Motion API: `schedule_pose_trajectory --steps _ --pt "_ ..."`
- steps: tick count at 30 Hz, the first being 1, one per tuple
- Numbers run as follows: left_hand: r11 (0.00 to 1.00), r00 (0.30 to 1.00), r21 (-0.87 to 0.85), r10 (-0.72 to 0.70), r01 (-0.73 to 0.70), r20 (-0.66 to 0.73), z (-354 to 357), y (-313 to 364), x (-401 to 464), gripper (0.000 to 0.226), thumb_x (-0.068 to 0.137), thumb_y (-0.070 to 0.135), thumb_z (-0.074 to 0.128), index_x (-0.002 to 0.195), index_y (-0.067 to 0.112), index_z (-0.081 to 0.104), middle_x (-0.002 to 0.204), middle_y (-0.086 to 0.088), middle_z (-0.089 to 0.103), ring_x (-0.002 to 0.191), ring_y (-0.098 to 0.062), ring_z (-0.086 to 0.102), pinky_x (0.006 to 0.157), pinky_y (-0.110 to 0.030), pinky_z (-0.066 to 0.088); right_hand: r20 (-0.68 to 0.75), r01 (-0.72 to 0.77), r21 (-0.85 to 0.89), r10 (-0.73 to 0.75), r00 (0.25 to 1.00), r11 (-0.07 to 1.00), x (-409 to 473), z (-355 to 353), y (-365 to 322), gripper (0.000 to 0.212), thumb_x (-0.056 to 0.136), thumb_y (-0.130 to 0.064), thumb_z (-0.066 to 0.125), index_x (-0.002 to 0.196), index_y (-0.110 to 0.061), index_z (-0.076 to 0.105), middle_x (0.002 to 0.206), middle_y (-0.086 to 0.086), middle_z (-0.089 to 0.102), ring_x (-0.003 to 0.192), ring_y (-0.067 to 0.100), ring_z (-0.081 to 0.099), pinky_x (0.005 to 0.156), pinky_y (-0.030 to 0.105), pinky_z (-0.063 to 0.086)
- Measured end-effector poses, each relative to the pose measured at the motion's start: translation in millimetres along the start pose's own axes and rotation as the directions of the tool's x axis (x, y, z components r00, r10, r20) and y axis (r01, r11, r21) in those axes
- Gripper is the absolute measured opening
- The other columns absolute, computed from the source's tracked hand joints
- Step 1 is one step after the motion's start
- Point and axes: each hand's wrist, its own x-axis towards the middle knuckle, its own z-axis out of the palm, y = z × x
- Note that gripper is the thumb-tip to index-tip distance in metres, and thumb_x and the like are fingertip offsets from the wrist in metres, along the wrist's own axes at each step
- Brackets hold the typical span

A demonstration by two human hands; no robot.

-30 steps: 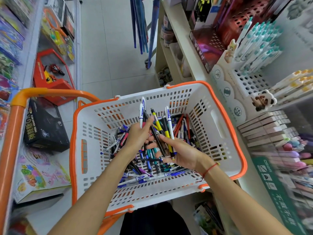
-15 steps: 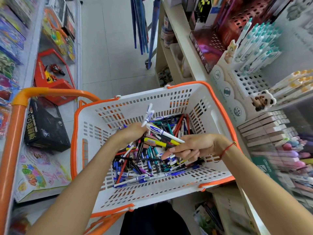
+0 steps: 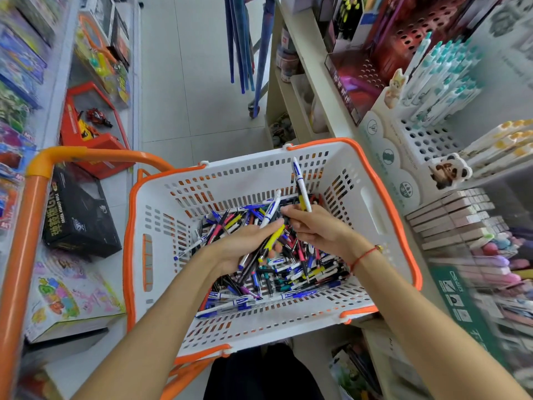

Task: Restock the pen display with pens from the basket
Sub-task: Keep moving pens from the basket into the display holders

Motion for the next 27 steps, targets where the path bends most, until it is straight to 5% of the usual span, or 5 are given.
schedule_pose_trajectory --steps 8,12,17,21,27 --pt "0.954 0.968 -0.283 0.022 -0.096 -0.251 -11 -1 8 0.024 0.101 0.028 0.050 0.083 0.012 0.055 0.055 0.003 0.055 0.044 -0.007 0.052 0.048 -0.021 0.051 0.063 -0.102 0.507 0.081 0.995 0.856 -13 4 15 0.020 0.100 -0.019 0.038 0.081 -0.012 0.040 0.062 -0.002 0.037 0.038 0.004 0.025 0.032 0.013 0.018" --pt "0.943 0.928 -0.285 0.055 -0.169 -0.368 -1 2 15 0.027 0.098 0.034 0.054 0.080 0.014 0.054 0.054 0.005 0.046 0.045 -0.007 0.043 0.048 -0.020 0.043 0.207 -0.098 0.435 0.007 0.978 0.895 -22 21 24 0.017 0.094 -0.023 0.044 0.094 -0.008 0.051 0.066 0.000 0.047 0.040 0.004 0.033 0.034 0.013 0.023" --pt "0.967 0.931 -0.229 0.024 -0.115 -0.365 5 1 14 0.053 0.068 0.061 0.073 0.074 0.010 0.061 0.056 0.000 0.051 0.062 -0.015 0.053 0.083 -0.032 0.046 0.384 -0.168 0.397 0.003 0.923 0.902 -23 28 26 0.039 0.099 -0.033 0.038 0.089 -0.012 0.068 0.057 -0.004 0.040 0.036 0.003 0.028 0.037 0.014 0.020" --pt "0.976 0.954 -0.183 0.059 -0.117 -0.295 1 0 14 0.048 0.067 0.058 0.078 0.057 0.020 0.051 0.049 0.004 0.042 0.048 -0.009 0.041 0.067 -0.024 0.044 0.445 -0.261 0.449 0.040 0.895 0.854 -24 21 29 0.026 0.098 -0.031 0.040 0.086 -0.012 0.053 0.059 -0.003 0.038 0.037 0.004 0.030 0.037 0.015 0.022" --pt "0.970 0.958 -0.135 0.170 -0.205 -0.231 -4 -6 12 0.039 0.082 0.049 0.069 0.091 0.012 0.061 0.060 0.004 0.040 0.047 -0.007 0.038 0.055 -0.018 0.038 0.289 -0.204 0.304 0.114 0.950 0.931 -39 12 27 0.024 0.102 -0.033 0.041 0.102 -0.012 0.052 0.080 0.005 0.054 0.050 0.008 0.045 0.040 0.015 0.037"
